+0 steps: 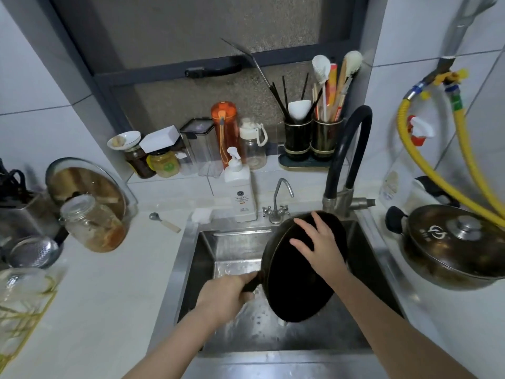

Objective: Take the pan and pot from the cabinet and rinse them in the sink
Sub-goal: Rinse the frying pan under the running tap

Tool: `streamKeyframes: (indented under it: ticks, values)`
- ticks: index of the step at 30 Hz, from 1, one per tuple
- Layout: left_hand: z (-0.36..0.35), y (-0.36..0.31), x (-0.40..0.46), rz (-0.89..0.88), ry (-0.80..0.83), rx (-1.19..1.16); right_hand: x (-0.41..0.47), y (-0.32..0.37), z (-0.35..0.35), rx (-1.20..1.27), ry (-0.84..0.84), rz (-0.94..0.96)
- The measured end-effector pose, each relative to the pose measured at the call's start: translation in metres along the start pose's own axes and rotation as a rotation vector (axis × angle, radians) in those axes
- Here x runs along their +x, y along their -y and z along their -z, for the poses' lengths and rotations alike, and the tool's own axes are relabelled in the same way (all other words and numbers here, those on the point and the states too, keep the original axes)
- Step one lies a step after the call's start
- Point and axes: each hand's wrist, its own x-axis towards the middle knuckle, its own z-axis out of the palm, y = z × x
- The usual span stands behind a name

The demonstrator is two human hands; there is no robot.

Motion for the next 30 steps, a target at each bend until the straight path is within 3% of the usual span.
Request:
streamKeyframes:
  ticks: [6,10,20,30]
  values:
    - [-0.033,-0.015,0.026,0.147,0.187,-0.686,0.007,-0.042,0.022,-0.099,0.150,-0.060]
    - [-0.043,-0.026,0.044,0.223,0.220,-0.913,0.021,-0.074,0.049,-0.152,0.157,-0.082]
    - [-0.044,-0.060,0.075,0.262,0.202,-1.095,0.104,-0.150,0.114,-0.308,0.035,-0.118]
    - [-0.038,-0.064,0.065,0.350,0.263,-1.270,0.142,-0.185,0.110,-0.398,-0.019,-0.297]
